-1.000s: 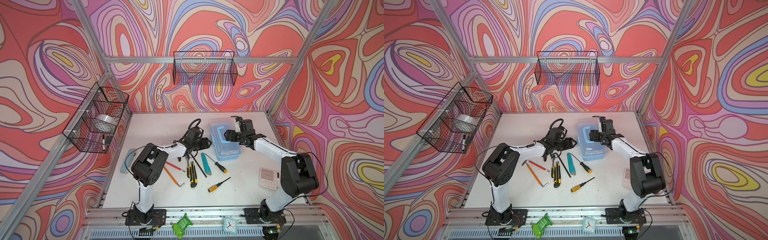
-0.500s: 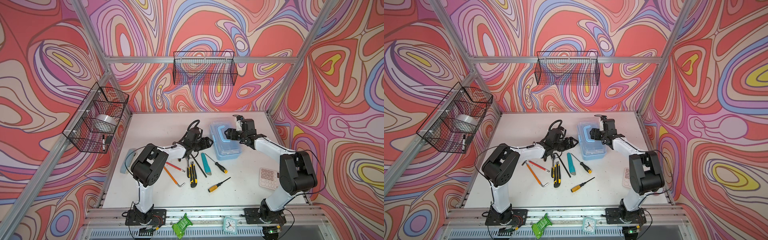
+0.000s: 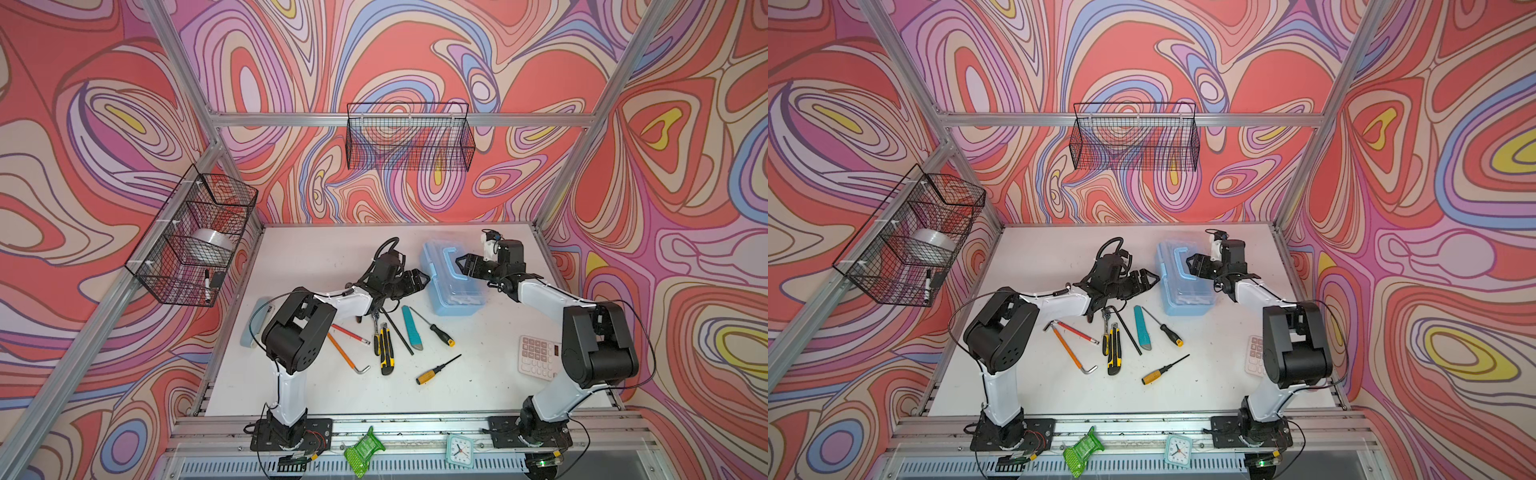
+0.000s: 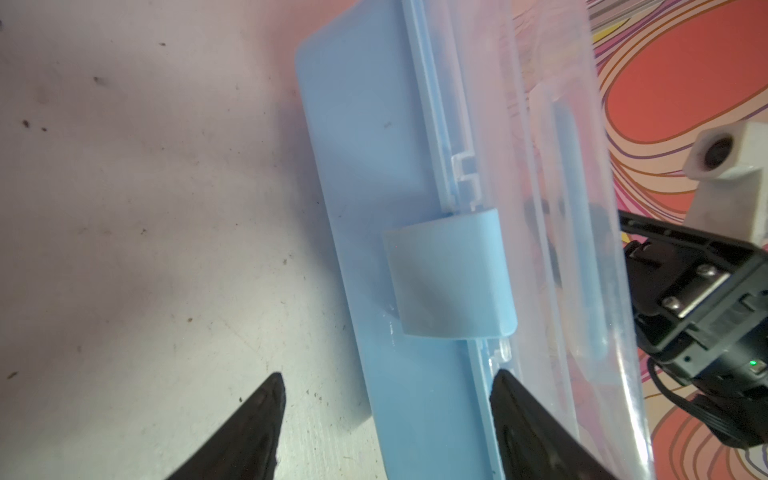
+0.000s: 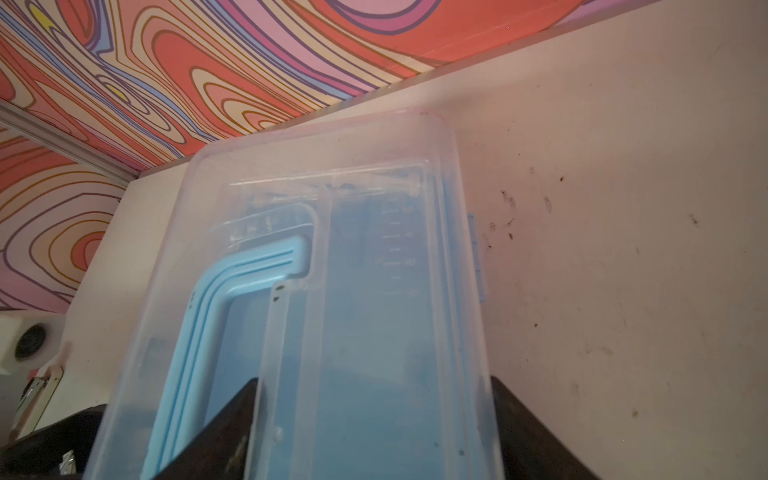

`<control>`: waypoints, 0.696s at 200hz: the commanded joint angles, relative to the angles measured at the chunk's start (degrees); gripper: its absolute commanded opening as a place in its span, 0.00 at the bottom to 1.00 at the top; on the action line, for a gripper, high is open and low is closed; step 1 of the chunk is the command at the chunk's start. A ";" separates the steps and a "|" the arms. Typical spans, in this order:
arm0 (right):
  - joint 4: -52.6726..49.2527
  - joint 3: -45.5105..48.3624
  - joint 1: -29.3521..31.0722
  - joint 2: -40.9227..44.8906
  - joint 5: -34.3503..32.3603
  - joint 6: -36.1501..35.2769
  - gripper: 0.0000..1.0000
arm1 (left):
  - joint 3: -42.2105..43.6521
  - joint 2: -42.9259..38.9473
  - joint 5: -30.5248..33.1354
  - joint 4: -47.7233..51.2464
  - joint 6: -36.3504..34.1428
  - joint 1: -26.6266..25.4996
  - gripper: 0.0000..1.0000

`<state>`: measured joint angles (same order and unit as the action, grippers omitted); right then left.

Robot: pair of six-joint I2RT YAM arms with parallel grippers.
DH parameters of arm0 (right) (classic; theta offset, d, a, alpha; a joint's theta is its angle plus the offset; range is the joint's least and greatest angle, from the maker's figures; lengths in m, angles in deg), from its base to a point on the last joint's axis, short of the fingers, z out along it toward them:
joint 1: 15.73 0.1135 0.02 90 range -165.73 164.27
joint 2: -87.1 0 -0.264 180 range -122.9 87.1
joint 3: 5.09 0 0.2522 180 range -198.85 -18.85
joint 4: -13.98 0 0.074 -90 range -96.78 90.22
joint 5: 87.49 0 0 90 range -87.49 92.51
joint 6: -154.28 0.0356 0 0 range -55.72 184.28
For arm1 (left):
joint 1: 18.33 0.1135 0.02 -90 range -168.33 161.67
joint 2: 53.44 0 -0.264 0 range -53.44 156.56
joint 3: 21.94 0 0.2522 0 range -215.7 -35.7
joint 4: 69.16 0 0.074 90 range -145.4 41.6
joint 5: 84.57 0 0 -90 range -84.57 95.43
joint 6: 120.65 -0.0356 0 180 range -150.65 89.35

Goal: Pack the tool kit

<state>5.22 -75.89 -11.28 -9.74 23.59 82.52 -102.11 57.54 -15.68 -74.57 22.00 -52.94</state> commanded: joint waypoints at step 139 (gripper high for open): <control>1.93 7.03 -0.14 -9.15 10.36 7.41 0.70 | -1.53 -1.62 -2.63 -8.22 5.05 0.07 0.68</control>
<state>16.43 -73.35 -12.51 -13.83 34.02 91.88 -102.83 57.26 -17.73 -80.54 25.62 -52.83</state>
